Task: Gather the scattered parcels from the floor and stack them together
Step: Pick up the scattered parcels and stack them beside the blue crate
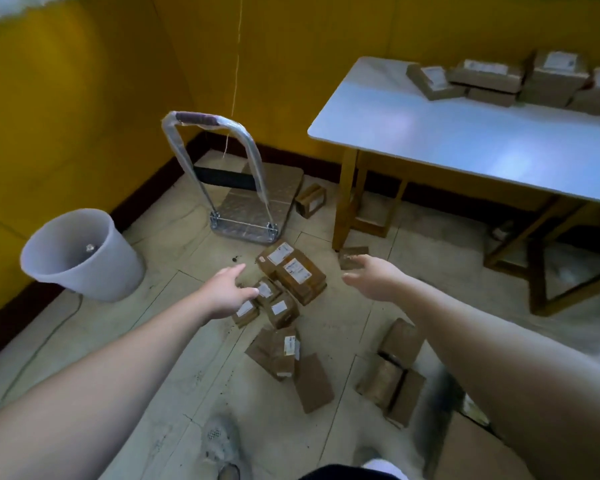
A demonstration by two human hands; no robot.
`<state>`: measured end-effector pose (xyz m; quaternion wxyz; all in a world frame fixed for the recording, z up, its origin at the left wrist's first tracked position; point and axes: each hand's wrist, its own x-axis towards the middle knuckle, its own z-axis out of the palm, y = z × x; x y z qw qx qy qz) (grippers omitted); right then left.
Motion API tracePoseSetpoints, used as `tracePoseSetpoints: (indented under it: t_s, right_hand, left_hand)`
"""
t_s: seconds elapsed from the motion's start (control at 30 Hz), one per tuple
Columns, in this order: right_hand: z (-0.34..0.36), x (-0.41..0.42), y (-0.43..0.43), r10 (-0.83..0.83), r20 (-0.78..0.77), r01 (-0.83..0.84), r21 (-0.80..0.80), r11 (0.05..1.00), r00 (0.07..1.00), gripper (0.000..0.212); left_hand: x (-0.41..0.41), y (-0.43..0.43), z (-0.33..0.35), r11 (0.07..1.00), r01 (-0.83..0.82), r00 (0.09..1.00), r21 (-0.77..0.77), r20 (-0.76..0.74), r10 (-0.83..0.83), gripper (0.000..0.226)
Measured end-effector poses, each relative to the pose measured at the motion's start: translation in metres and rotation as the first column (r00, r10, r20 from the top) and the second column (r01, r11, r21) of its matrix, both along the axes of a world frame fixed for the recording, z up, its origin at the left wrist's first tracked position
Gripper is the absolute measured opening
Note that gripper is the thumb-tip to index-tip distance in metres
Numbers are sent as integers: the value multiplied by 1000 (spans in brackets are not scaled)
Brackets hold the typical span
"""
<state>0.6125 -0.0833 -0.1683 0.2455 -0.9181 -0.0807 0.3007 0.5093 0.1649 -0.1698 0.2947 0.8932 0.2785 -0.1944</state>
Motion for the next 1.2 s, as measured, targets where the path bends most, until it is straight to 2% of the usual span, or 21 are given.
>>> tracePoseSetpoints:
  t_s: [0.13, 0.3, 0.53, 0.7, 0.77, 0.87, 0.93, 1.03, 1.1, 1.2]
  right_hand:
    - [-40, -1, 42, -125, -30, 124, -38, 992, 992, 63]
    - [-122, -8, 89, -212, -175, 201, -76, 977, 962, 66]
    - [-281, -17, 114, -298, -322, 271, -128, 954, 899, 67]
    - [-410, -7, 126, -290, -383, 281, -82, 956, 877, 68]
    - [-473, -1, 134, -244, -399, 242, -56, 969, 884, 64]
    - [-540, 3, 146, -198, -426, 224, 11, 975, 883, 52]
    - [-587, 1, 156, -175, -429, 219, 55, 974, 886, 49]
    - [-638, -9, 166, -188, -477, 259, 88, 962, 859, 47]
    - [-654, -17, 170, -187, -493, 283, 127, 951, 850, 42]
    - [-651, -26, 170, -252, -501, 380, 170, 909, 828, 37]
  left_hand:
    - [32, 44, -37, 994, 103, 993, -49, -58, -106, 71]
    - [52, 86, -115, 965, 186, 956, -185, -191, -221, 71]
    - [61, 91, -270, 963, 103, 929, -248, -323, -182, 72]
    - [63, 85, -402, 963, 30, 931, -266, -344, -124, 72]
    - [63, 85, -463, 955, 1, 947, -297, -306, -96, 57]
    - [64, 82, -530, 946, -15, 979, -325, -195, -52, 12]
    - [62, 79, -580, 937, -85, 980, -340, -200, 17, 6]
    - [53, 70, -635, 868, -324, 906, -377, -387, 170, 4]
    - [48, 63, -654, 794, -436, 860, -424, -457, 227, 4]
    - [49, 57, -656, 724, -497, 850, -478, -439, 293, 13]
